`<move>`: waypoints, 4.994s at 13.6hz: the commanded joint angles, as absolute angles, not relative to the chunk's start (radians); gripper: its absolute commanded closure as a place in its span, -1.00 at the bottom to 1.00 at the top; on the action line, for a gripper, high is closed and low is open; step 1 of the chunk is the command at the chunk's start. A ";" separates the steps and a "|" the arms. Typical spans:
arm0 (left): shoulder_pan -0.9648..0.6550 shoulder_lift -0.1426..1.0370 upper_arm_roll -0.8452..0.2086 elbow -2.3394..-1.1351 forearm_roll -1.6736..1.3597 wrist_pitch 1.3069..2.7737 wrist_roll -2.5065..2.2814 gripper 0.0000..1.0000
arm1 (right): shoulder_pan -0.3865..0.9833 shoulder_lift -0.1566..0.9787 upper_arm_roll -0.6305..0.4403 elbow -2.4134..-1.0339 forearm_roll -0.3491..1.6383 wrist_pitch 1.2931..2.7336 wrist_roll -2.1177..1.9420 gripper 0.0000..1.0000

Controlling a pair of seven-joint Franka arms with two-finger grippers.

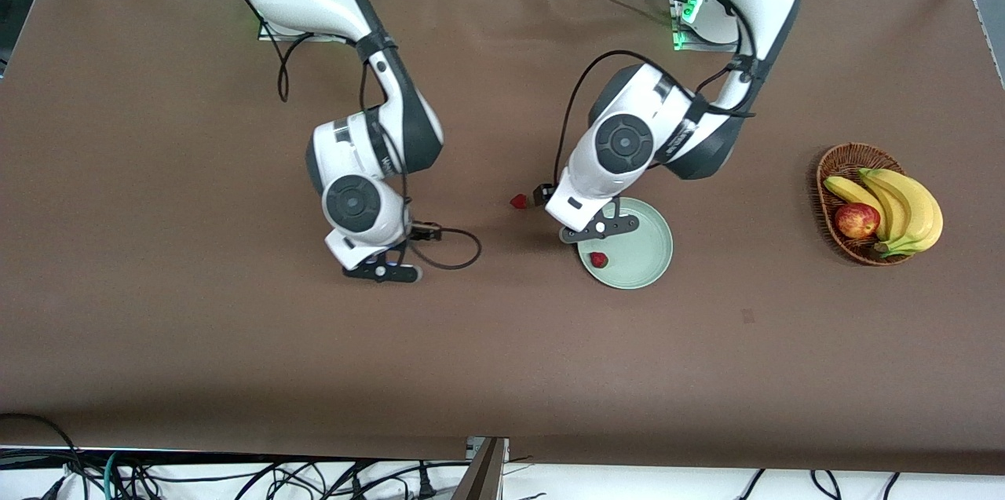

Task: Collect all strawberries into plate
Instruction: 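Grasp the second strawberry with the left gripper while the right gripper grasps the third, then drop the strawberry into the plate with the left gripper while the right gripper carries another, then set the third strawberry beside the plate with the right gripper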

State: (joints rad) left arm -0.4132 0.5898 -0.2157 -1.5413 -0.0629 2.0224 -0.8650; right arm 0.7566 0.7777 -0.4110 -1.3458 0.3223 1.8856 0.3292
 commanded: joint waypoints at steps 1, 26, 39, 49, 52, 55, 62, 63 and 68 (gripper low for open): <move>-0.465 0.647 -0.207 -1.528 -0.089 2.103 -1.120 -1.00 | 0.733 0.775 -0.426 -1.396 0.308 1.891 0.216 -0.99; -0.471 0.652 -0.199 -1.545 -0.156 2.047 -1.395 0.90 | 0.726 0.669 -0.448 -1.812 0.353 2.178 0.018 -0.06; -0.262 0.431 -0.196 -1.554 -0.057 1.738 -0.452 0.73 | 0.782 0.669 -0.439 -1.514 0.463 1.890 0.343 0.68; -0.190 0.546 -0.198 -1.637 -0.015 2.065 0.097 -0.99 | 0.802 0.698 -0.322 -1.425 0.463 1.907 0.643 0.68; -0.190 0.541 -0.198 -1.637 -0.017 2.060 0.095 -1.00 | 0.802 0.706 -0.322 -1.402 0.575 1.927 0.686 0.68; -0.189 0.537 -0.198 -1.635 -0.017 2.052 0.095 -1.00 | 0.810 0.713 -0.321 -1.385 0.600 1.927 0.713 0.67; -0.189 0.537 -0.198 -1.629 -0.020 2.052 0.095 -1.00 | 0.857 0.770 -0.255 -1.267 0.606 2.048 0.918 0.67; -0.190 0.538 -0.198 -1.629 -0.021 2.054 0.094 -1.00 | 0.857 0.778 -0.242 -1.258 0.604 2.069 0.940 0.67; -0.190 0.540 -0.198 -1.637 -0.020 2.052 0.095 -1.00 | 0.862 0.796 -0.199 -1.256 0.604 2.150 0.975 0.67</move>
State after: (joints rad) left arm -0.2004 0.5605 -0.1895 -1.6177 -0.0352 2.0525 0.0775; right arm 0.8669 0.7691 -0.2210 -1.2879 0.5864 2.1154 0.9436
